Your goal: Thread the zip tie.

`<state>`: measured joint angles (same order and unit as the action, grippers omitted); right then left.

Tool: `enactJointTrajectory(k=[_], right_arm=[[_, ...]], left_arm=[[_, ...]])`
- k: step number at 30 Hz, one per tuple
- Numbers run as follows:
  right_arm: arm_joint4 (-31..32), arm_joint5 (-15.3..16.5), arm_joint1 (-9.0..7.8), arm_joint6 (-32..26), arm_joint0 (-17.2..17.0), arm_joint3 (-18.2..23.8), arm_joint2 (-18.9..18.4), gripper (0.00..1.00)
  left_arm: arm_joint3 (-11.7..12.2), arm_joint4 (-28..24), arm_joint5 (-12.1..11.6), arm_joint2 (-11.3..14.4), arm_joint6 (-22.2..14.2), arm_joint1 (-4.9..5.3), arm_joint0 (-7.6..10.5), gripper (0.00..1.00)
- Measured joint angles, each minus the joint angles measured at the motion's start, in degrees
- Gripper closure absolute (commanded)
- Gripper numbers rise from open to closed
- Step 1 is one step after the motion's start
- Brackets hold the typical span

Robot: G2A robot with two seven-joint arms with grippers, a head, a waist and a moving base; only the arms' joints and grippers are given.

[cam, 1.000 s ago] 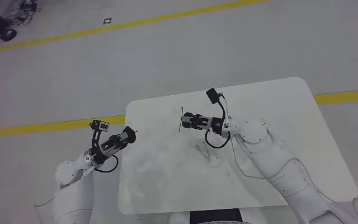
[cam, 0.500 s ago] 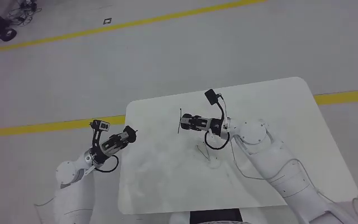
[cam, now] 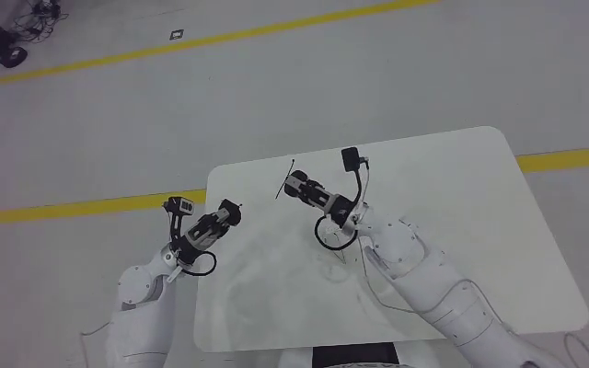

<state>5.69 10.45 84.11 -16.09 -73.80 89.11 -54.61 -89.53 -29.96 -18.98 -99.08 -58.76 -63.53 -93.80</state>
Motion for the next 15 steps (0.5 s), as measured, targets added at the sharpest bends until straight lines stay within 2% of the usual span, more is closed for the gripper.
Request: enactJointTrajectory(k=[4,6,10,15], right_arm=[[3.99,0.65,0.3,4.8,-0.49,0.49,1.58,1.0],[6.41,0.47,0.48,6.61,-0.54,0.46,2.67,1.0],[8.74,0.04,0.84,8.41,-0.2,-0.19,4.27,1.0],[8.95,-0.19,0.94,8.61,0.05,-0.48,4.51,1.0]], left_arm=[[-0.65,0.08,0.88,1.46,3.95,-0.18,0.08,1.0],[-0.84,-0.13,0.54,2.16,5.11,-0.26,0.14,1.0],[-0.8,-0.57,0.34,3.31,6.08,-0.34,0.16,1.0],[-0.79,-0.6,0.34,3.33,6.1,-0.34,0.16,1.0]])
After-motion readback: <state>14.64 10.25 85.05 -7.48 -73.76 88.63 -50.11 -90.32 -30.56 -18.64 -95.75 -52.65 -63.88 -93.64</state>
